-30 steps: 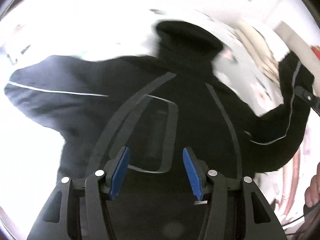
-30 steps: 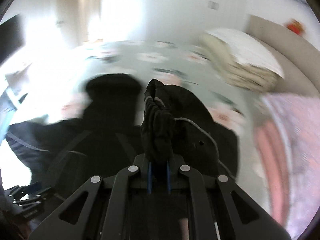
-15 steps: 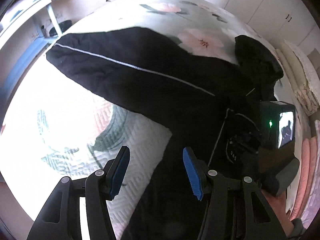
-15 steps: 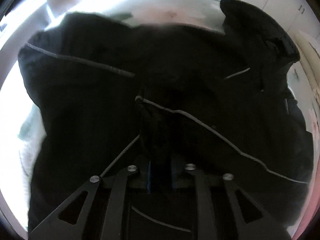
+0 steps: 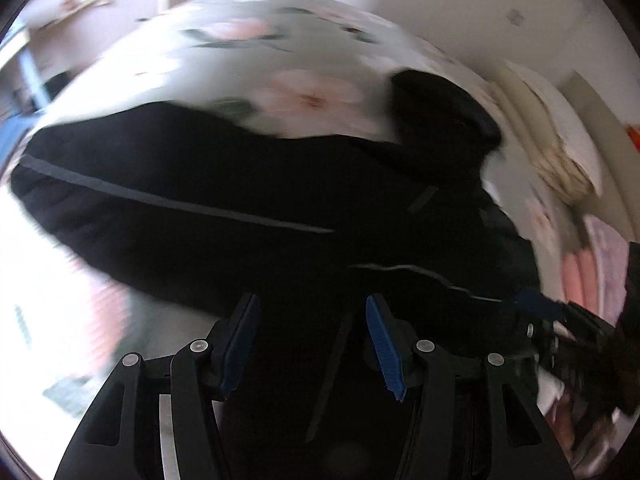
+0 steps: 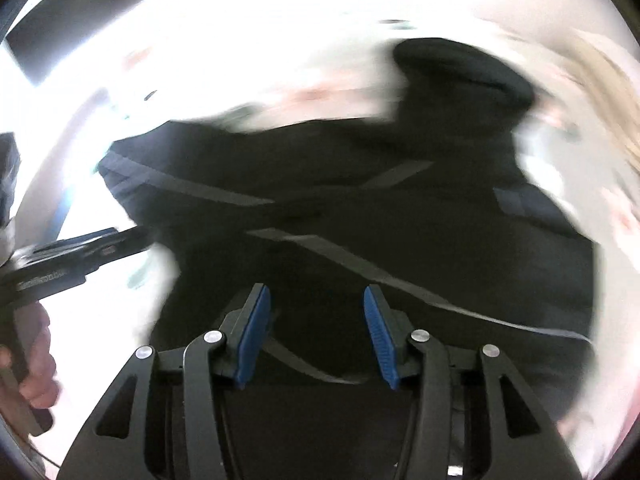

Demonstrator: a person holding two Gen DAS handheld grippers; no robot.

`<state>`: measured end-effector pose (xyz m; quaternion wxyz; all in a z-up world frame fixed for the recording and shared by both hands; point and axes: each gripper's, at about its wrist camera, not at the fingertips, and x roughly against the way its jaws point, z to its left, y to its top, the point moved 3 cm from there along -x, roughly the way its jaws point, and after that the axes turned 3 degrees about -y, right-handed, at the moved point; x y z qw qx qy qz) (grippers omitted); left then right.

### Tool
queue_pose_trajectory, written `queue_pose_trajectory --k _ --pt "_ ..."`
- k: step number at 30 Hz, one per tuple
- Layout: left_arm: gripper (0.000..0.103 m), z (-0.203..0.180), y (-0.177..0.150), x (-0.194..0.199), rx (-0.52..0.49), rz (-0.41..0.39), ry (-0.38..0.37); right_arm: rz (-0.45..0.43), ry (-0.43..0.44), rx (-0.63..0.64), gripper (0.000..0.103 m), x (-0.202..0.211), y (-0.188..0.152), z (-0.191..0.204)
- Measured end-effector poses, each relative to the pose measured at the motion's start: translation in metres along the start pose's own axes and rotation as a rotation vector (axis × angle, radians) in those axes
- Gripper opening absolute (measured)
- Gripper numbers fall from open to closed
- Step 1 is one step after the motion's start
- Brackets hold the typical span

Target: Fold large clothes

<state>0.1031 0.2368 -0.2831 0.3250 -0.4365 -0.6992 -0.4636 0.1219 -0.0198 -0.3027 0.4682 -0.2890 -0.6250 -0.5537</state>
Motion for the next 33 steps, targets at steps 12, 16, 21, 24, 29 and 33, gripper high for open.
queue_pose_trajectory --k 12,16,21,24,29,33 --pt "0.057 -0.018 0.019 -0.122 0.042 0.173 -0.122 0.195 -0.202 -0.233 0.049 -0.110 -0.049 -0.145" --pt "0.039 -0.009 0.019 -0.132 0.115 0.164 -0.204 0.182 -0.244 -0.192 0.049 -0.106 -0.049 -0.135" --pt "0.016 -0.013 0.028 -0.110 0.135 0.078 -0.268 0.200 -0.211 -0.220 0.049 -0.099 -0.045 -0.140" --pt "0.015 -0.021 0.049 -0.070 0.118 -0.031 -0.288 0.193 -0.152 -0.252 0.049 -0.086 -0.034 -0.136" --pt "0.016 0.009 0.065 -0.050 0.118 -0.065 -0.213 0.087 -0.109 -0.265 0.049 -0.050 -0.004 -0.125" --pt "0.019 0.048 0.048 -0.101 0.167 0.069 -0.127 0.056 -0.140 -0.256 0.056 -0.057 0.008 -0.119"
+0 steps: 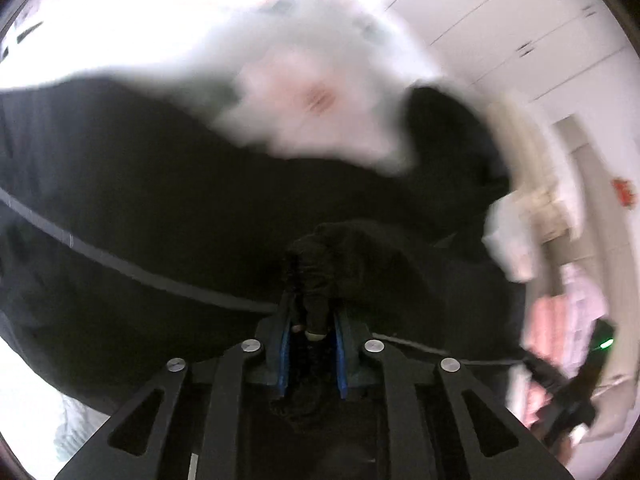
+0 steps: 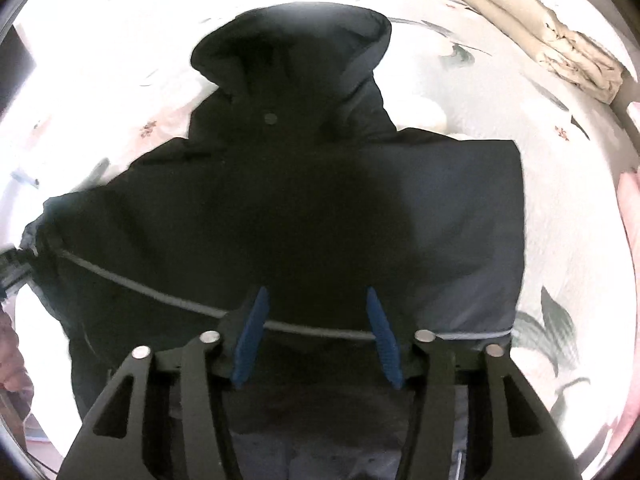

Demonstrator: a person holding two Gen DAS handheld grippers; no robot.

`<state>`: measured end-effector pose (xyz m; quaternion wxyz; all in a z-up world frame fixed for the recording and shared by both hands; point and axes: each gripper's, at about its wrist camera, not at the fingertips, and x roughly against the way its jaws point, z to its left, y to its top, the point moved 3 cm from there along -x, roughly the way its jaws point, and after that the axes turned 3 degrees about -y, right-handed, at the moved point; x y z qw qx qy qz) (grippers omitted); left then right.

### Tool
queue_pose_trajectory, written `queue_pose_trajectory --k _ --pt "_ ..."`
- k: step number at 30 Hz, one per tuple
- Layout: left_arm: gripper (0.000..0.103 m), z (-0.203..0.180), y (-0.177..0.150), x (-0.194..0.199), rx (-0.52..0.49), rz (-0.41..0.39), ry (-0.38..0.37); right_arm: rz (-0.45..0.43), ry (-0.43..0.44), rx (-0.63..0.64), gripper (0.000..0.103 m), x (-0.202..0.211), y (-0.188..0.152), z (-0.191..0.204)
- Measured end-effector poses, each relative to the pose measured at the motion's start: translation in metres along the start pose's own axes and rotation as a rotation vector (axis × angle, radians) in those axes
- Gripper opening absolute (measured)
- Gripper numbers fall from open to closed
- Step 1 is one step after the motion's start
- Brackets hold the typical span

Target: Fold large clothes

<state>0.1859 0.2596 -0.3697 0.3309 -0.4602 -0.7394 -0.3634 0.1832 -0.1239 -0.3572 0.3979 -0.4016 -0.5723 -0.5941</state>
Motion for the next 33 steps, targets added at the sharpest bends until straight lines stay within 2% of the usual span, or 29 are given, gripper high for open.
queue_pose_trajectory --k 1,2,4,6,8,11,14,16,19,21,23,25,26,27,29,30,33 --pt "0.022 0.008 -0.005 -0.011 0.013 0.024 -0.015 0.029 -0.024 -0.010 0.056 -0.015 0.000 0.001" --pt "0.025 0.012 -0.008 -0.013 0.020 0.008 -0.057 0.055 -0.041 -0.018 0.056 -0.029 -0.005 0.000" --pt "0.036 0.007 -0.010 -0.009 0.018 0.011 -0.106 0.111 -0.120 -0.016 0.053 -0.062 -0.005 -0.009" --pt "0.048 -0.001 -0.013 -0.007 -0.007 0.031 -0.096 0.108 -0.098 -0.061 0.054 -0.072 -0.006 -0.021" --pt "0.049 -0.008 -0.015 -0.004 -0.058 0.047 -0.082 0.103 -0.103 -0.080 0.053 -0.069 -0.003 -0.028" --pt "0.049 -0.014 -0.014 0.008 -0.100 0.057 -0.047 0.095 -0.207 -0.113 0.048 -0.063 0.001 -0.053" --pt "0.050 -0.013 -0.010 0.026 -0.090 0.009 -0.036 0.128 -0.249 -0.170 0.047 -0.069 0.006 -0.089" --pt "0.050 -0.011 -0.007 0.037 -0.081 -0.012 -0.065 0.154 -0.259 -0.200 0.047 -0.072 0.012 -0.105" --pt "0.050 -0.028 -0.008 0.045 -0.121 -0.021 -0.110 0.166 -0.268 -0.192 0.049 -0.061 0.025 -0.099" --pt "0.051 -0.050 -0.012 0.040 -0.172 -0.003 -0.138 0.121 -0.185 -0.194 0.049 -0.046 0.035 -0.084" --pt "0.053 -0.070 -0.018 0.027 -0.221 0.022 -0.150 0.096 -0.118 -0.181 0.052 -0.024 0.024 -0.065" --pt "0.054 -0.080 -0.027 0.005 -0.239 0.068 -0.146 0.095 -0.059 -0.158 0.059 -0.021 0.020 -0.042" --pt "0.054 -0.081 -0.031 -0.011 -0.244 0.092 -0.126 0.106 -0.046 -0.153 0.060 -0.022 0.016 -0.028" --pt "0.053 -0.078 -0.036 -0.027 -0.249 0.113 -0.076 0.125 -0.038 -0.143 0.060 -0.029 0.012 -0.025" --pt "0.052 -0.069 -0.041 -0.052 -0.243 0.144 0.005 0.206 -0.072 -0.098 0.060 -0.051 -0.002 -0.011" --pt "0.052 -0.068 -0.042 -0.053 -0.237 0.121 -0.002 0.255 -0.089 -0.067 0.060 -0.067 -0.011 -0.007" --pt "0.052 -0.069 -0.041 -0.048 -0.234 0.124 0.003 0.208 -0.112 -0.012 0.062 -0.071 -0.015 -0.001"
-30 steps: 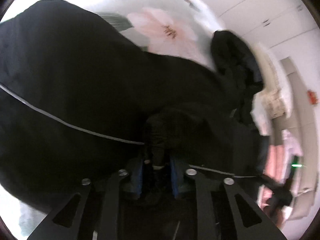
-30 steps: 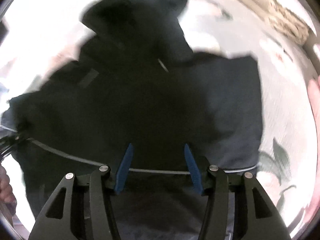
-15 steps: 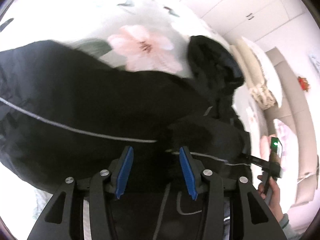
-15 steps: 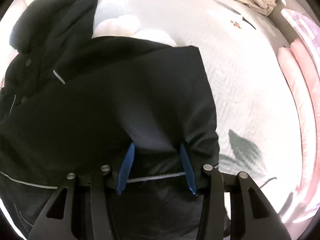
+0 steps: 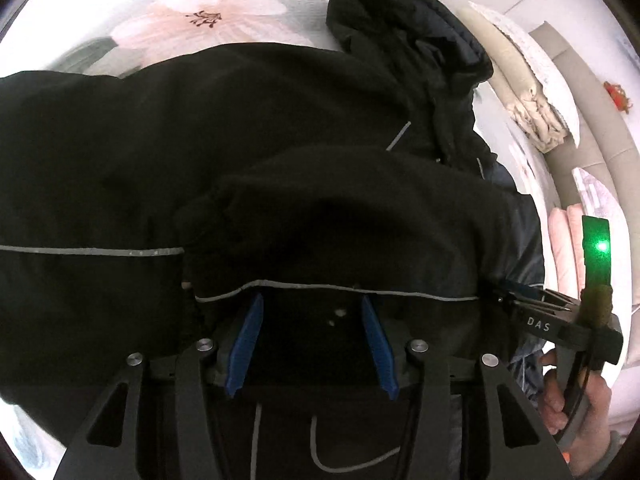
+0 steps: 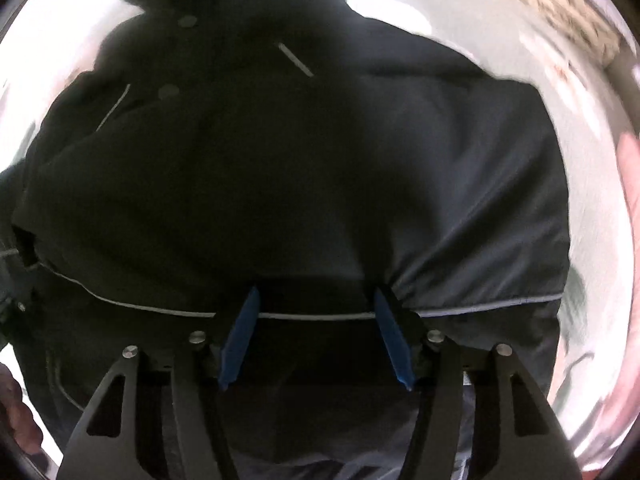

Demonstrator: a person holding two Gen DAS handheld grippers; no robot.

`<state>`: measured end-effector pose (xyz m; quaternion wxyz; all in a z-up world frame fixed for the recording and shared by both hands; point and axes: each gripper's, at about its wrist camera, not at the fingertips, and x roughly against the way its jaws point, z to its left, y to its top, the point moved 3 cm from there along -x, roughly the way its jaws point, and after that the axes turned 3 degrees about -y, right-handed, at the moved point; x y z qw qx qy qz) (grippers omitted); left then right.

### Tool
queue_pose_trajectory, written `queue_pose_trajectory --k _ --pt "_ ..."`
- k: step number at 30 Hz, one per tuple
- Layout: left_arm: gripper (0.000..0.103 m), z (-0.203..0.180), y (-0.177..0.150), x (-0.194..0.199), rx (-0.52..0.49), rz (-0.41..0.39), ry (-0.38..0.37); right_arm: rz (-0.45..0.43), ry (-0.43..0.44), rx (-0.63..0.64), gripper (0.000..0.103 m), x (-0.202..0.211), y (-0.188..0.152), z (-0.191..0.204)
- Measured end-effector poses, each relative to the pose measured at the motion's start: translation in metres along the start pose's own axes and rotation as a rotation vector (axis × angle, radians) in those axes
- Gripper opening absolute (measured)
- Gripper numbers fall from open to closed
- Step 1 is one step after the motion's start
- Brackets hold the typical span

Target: Fold large clothes

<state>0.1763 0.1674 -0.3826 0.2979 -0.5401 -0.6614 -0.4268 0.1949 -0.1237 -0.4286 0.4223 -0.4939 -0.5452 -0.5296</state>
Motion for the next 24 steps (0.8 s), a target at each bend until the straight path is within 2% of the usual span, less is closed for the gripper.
queue_pose_trajectory --k 3,5,7,9,13,15,18,22,24 --pt "0.047 0.007 -0.003 0.030 0.054 -0.038 -0.044 0.008 0.010 0.009 0.062 0.000 0.001 0.000" --pt "0.047 0.022 -0.007 0.060 0.102 -0.096 -0.028 0.014 0.012 0.015 0.063 0.001 0.002 0.000" --pt "0.048 0.052 -0.013 0.098 0.166 -0.165 0.021 0.016 -0.001 0.036 0.064 0.001 0.003 0.001" --pt "0.052 0.100 -0.019 0.139 0.274 -0.241 0.093 0.015 -0.006 0.041 0.064 -0.001 0.008 0.000" --pt "0.055 0.223 -0.034 0.217 0.548 -0.371 0.278 0.022 -0.001 0.037 0.065 -0.002 0.009 0.002" --pt "0.056 0.273 -0.038 0.242 0.638 -0.424 0.314 0.019 -0.007 0.044 0.065 -0.003 0.009 0.001" --pt "0.056 0.337 -0.036 0.263 0.750 -0.467 0.314 0.015 -0.016 0.048 0.066 -0.001 0.008 0.008" --pt "0.056 0.392 -0.026 0.262 0.824 -0.460 0.319 0.019 -0.028 0.053 0.068 -0.004 0.008 0.011" --pt "0.056 0.406 -0.022 0.255 0.852 -0.453 0.300 0.022 -0.035 0.057 0.069 -0.007 0.009 0.011"
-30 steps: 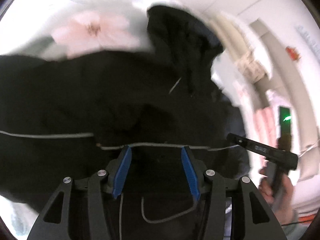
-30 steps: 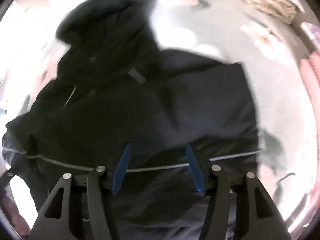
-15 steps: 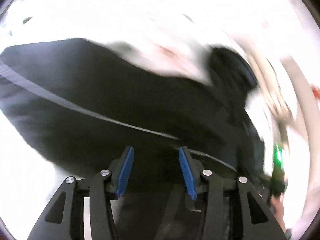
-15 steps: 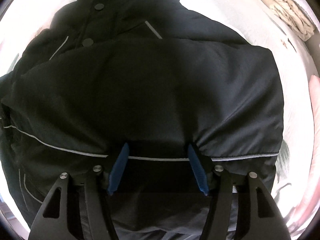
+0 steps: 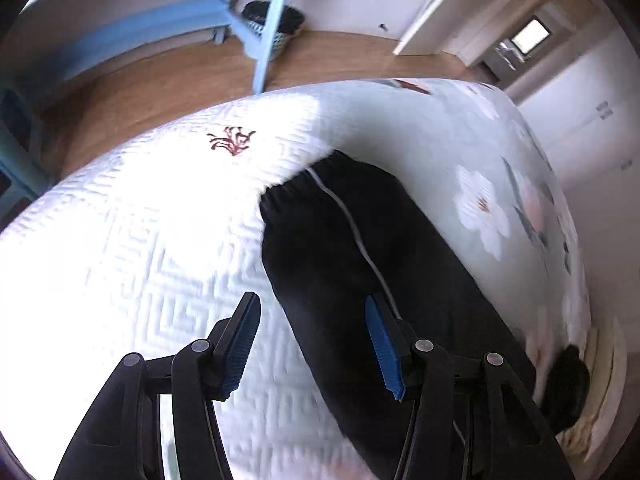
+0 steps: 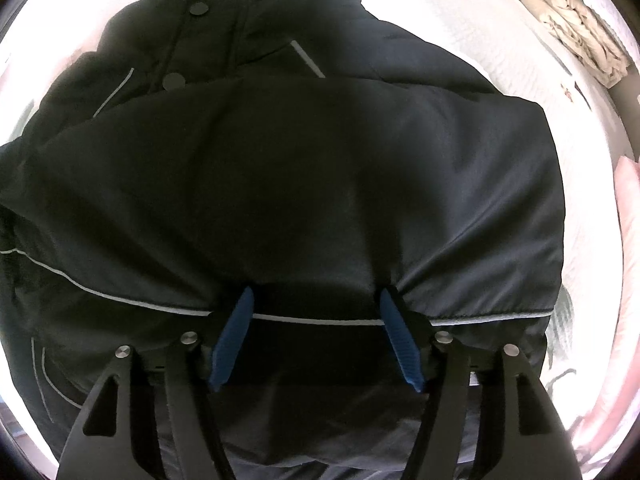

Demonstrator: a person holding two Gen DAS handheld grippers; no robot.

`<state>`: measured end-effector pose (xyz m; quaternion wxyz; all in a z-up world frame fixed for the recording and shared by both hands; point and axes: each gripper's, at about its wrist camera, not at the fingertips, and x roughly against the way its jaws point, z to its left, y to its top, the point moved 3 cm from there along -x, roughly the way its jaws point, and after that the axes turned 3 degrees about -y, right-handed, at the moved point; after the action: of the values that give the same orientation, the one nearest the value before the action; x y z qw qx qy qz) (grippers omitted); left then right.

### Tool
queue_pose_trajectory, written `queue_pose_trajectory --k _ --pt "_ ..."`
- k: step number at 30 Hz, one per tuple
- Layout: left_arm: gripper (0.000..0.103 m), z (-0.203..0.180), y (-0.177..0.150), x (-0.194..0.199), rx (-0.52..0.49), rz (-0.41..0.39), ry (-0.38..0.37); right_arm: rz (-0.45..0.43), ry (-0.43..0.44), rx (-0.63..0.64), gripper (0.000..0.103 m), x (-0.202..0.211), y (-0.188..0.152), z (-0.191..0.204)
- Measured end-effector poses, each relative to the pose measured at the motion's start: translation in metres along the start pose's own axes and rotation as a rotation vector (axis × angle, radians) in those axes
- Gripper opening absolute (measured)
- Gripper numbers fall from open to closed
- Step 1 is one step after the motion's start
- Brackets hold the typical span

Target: Fold large clothes

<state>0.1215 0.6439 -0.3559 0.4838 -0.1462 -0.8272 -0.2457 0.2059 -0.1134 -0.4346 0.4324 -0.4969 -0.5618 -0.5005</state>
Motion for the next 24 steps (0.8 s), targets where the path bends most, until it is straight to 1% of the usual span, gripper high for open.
queue_pose_trajectory --k 3,5,6,7,8,9,10,12,13,15,16,18,19,21,22,23,24 --pt "0.056 0.003 0.000 -0.020 0.025 0.035 -0.039 0.002 -0.011 0.004 0.071 -0.003 0.002 0.002" --pt "0.056 0.001 0.002 -0.030 0.008 0.040 -0.027 0.002 -0.017 0.007 0.072 -0.005 0.003 0.003" --pt "0.051 -0.001 0.001 -0.031 -0.010 0.025 -0.016 0.002 -0.019 0.008 0.072 -0.005 0.003 0.004" --pt "0.034 -0.006 0.000 -0.030 -0.037 0.010 -0.006 0.001 -0.021 0.008 0.072 -0.006 0.003 0.004" --pt "0.023 -0.012 0.001 -0.029 -0.074 0.003 -0.007 0.001 -0.023 0.008 0.072 -0.006 0.003 0.005" --pt "0.019 -0.015 0.001 -0.028 -0.104 -0.007 0.002 0.001 -0.025 0.010 0.072 -0.006 0.002 0.005" --pt "0.016 -0.025 -0.003 -0.020 -0.155 -0.032 0.033 0.001 -0.026 0.010 0.073 -0.007 0.002 0.006" --pt "0.015 -0.044 -0.013 -0.001 -0.242 -0.079 0.059 0.000 -0.024 0.010 0.073 -0.007 0.002 0.007" --pt "0.015 -0.055 -0.018 0.010 -0.283 -0.102 0.058 -0.001 -0.024 0.011 0.073 -0.007 0.002 0.007" --pt "0.015 -0.074 -0.031 0.034 -0.325 -0.134 0.022 -0.003 -0.021 0.013 0.074 -0.007 0.000 0.006" --pt "0.015 -0.089 -0.043 0.051 -0.354 -0.150 -0.017 -0.002 -0.019 0.013 0.074 -0.007 0.000 0.006" --pt "0.014 -0.113 -0.063 0.072 -0.404 -0.157 -0.076 -0.004 -0.016 0.012 0.074 -0.006 -0.001 0.005" --pt "0.014 -0.134 -0.082 0.085 -0.459 -0.158 -0.113 -0.006 -0.016 0.011 0.074 -0.004 -0.002 0.005" --pt "0.014 -0.166 -0.111 0.098 -0.548 -0.154 -0.158 -0.018 0.000 -0.002 0.074 0.004 -0.004 0.004" --pt "0.014 -0.189 -0.136 0.106 -0.614 -0.148 -0.194 -0.029 0.031 -0.010 0.073 0.011 -0.008 0.002" --pt "0.014 -0.204 -0.151 0.110 -0.651 -0.138 -0.223 -0.038 0.057 -0.015 0.073 0.016 -0.012 0.002" --pt "0.014 -0.223 -0.175 0.115 -0.700 -0.120 -0.265 -0.051 0.086 -0.022 0.073 0.023 -0.017 0.001"
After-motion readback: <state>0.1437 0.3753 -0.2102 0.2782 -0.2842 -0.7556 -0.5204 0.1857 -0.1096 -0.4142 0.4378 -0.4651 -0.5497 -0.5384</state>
